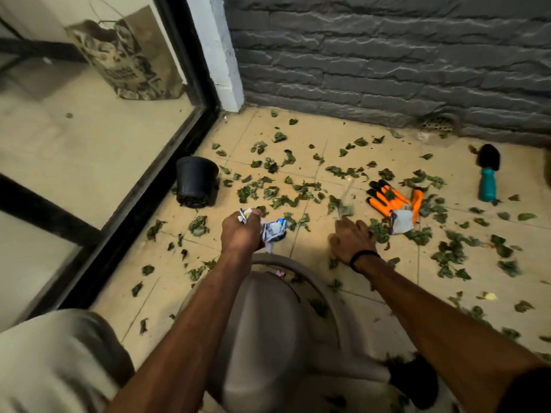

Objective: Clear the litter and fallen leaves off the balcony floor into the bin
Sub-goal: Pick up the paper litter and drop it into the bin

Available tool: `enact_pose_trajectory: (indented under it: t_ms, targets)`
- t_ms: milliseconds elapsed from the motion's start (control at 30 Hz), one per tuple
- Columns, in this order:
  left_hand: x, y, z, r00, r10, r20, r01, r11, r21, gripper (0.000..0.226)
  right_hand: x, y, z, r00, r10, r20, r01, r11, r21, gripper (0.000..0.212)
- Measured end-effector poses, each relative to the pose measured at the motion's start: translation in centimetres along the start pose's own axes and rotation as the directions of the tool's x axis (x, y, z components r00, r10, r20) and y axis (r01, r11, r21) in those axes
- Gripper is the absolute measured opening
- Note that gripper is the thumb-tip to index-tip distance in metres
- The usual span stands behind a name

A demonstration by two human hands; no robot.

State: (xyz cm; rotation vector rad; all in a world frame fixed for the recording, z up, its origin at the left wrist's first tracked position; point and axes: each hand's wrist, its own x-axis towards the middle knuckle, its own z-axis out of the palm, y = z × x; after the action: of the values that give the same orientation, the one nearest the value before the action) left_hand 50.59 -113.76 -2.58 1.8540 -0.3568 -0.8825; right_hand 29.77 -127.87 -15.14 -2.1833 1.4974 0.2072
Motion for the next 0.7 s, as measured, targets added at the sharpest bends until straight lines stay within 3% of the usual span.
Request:
enact_pose_trajectory:
  t_ms: [67, 133, 167, 300, 433, 500, 700]
  targets:
    - [1.6, -1.0, 0.1, 1.000, -0.008, -0.027, 0.009, 1.000, 0.024, 0.038, -0.4, 0.4, 0.2, 0.987, 0.020, -0.159, -0.005, 0.995, 0.098, 0.063]
    - [4.2, -3.9, 0.1, 0.999, -0.037, -0.033, 0.041, 0.991, 0.128, 0.056, -1.9, -0.5, 0.3, 0.944, -0.017, -0.329, 0.085, 0.978, 0.192, 0.051]
    - [4.7, -4.7, 0.2, 0.998, -0.050, -0.033, 0.054, 0.985, 0.162, 0.058, -3.0, -1.4, 0.3, 0.936, -0.055, -0.347, 0.142, 0.963, 0.230, 0.043]
    - [0.0, -2.1, 0.1, 0.995, -0.086, 0.044, 0.058, 0.897, 0.438, 0.044, -6.2, -4.5, 1.2, 0.951, -0.244, -0.188, 0.298, 0.885, 0.358, 0.041]
    - [0.4, -2.1, -0.8, 0.997, -0.074, -0.024, 0.074, 0.801, 0.595, 0.039, -7.3, -5.9, 1.5, 0.966, -0.221, -0.135, 0.258, 0.804, 0.535, 0.072]
    - [1.0, -2.3, -1.5, 0.998, -0.043, -0.038, 0.057, 0.796, 0.603, 0.039, -7.4, -6.8, 2.1, 0.955, -0.289, -0.069, 0.283, 0.812, 0.511, 0.077]
    - [0.7, -2.1, -3.0, 0.998, 0.031, -0.057, 0.006, 0.833, 0.554, 0.033, -7.1, -9.2, 4.5, 0.910, -0.413, -0.029, 0.400, 0.857, 0.325, 0.061]
